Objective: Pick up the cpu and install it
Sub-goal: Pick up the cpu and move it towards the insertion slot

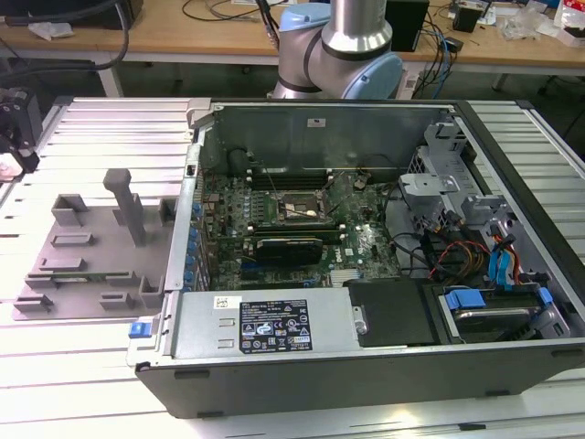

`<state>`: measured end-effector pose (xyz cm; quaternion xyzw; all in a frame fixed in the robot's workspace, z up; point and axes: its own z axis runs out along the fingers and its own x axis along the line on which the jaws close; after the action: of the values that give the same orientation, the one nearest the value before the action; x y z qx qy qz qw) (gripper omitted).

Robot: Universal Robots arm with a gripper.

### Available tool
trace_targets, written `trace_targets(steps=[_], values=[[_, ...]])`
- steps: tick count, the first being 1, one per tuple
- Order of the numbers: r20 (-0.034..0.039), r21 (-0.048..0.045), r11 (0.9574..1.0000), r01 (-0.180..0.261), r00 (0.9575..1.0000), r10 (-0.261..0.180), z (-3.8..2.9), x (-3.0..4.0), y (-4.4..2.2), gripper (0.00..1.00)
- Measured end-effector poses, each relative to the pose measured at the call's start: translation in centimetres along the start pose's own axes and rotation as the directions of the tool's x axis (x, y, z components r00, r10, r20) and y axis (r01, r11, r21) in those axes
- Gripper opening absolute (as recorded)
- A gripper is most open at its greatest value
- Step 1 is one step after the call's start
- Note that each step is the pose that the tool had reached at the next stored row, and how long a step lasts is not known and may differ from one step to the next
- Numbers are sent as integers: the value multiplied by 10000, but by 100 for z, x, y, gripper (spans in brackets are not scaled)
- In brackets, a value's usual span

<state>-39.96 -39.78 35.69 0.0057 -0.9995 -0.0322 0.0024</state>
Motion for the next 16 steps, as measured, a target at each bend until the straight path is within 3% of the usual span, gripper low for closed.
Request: trace_targets(steps=[7, 16], values=[[0, 0, 10000, 0, 10000, 0, -96, 0, 11, 55], [0, 0, 10000, -1, 10000, 1, -103, -27, 11, 55]])
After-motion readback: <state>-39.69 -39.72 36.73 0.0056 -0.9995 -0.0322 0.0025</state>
